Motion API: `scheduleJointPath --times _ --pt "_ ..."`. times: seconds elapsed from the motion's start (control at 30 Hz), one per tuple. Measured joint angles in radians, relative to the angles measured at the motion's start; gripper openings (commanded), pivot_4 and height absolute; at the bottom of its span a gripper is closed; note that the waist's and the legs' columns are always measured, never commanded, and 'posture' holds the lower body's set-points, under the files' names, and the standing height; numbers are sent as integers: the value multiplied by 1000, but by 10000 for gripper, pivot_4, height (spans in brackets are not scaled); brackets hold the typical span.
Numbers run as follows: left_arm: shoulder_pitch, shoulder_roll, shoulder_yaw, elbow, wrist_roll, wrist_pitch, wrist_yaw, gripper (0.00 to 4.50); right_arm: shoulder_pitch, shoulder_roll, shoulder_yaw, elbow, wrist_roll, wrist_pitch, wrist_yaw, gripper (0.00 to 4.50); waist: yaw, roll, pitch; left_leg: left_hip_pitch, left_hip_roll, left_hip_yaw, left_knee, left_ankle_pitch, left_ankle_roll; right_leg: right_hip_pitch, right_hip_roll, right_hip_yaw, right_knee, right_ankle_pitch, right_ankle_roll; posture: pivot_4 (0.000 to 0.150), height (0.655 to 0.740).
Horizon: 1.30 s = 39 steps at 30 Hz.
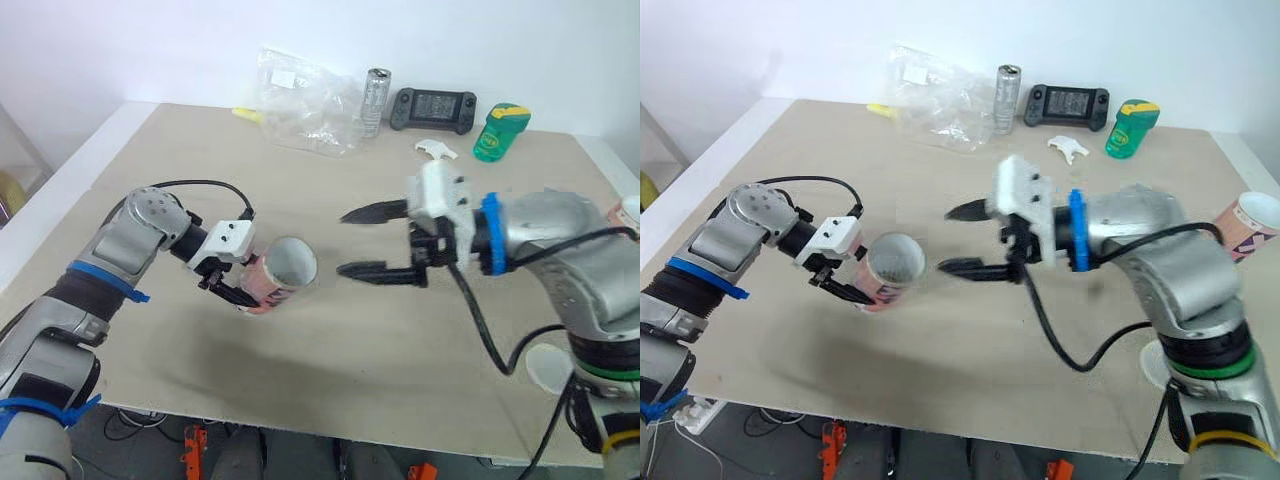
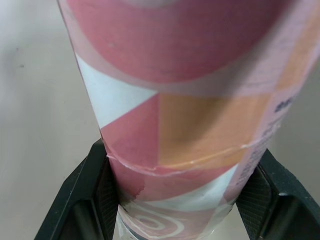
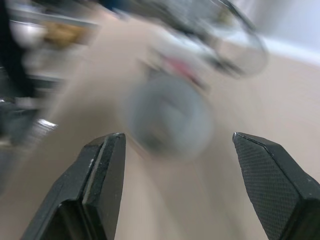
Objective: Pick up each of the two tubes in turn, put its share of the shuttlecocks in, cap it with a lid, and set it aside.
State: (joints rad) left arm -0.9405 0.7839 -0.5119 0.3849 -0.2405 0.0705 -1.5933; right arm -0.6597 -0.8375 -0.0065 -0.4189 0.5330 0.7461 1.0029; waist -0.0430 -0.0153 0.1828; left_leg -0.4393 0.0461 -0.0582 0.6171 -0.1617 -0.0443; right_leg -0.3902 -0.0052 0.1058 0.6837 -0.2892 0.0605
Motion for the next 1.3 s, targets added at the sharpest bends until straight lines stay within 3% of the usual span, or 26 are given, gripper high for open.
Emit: scheduleJointPath --times 0.23,0.37,0.73,1.13,1.23,1.3 --pt "-51 13 -71 14 -32 14 -7 28455 308 -83 -243 284 -213 -124 -215 36847 -1 0 0 0 -1 1 0 -1 2 -1 0 1 0 0 0 1500 7400" --pt "-62 15 -85 30 -43 15 -10 28455 374 -80 -305 408 -236 -182 -243 36847 -2 3 2 0 -1 2 0 -1 2 -1 0 3 0 0 0 1500 7400" --pt "-67 16 -101 27 -55 16 -9 28455 317 -40 -324 701 -238 -308 -259 36847 -5 4 2 0 -1 2 1 -1 2 0 0 3 0 0 3 1500 7400" --pt "-54 18 -89 9 -55 25 -7 28455 92 29 -219 1017 -302 -396 -265 36847 -6 5 2 1 -1 2 1 -1 2 0 0 4 0 1 1 1500 7400" --pt "-48 19 -85 -7 -55 32 -8 28455 63 41 -208 1076 -317 -425 -279 25030 -5 5 2 1 -1 2 0 -1 2 0 0 4 0 1 1 1500 7400" --pt "-37 20 -75 -17 -55 42 -8 28455 61 48 -206 1094 -322 -440 -285 14769 -5 5 2 0 -1 2 0 -1 2 0 0 4 0 1 1 1500 7400"
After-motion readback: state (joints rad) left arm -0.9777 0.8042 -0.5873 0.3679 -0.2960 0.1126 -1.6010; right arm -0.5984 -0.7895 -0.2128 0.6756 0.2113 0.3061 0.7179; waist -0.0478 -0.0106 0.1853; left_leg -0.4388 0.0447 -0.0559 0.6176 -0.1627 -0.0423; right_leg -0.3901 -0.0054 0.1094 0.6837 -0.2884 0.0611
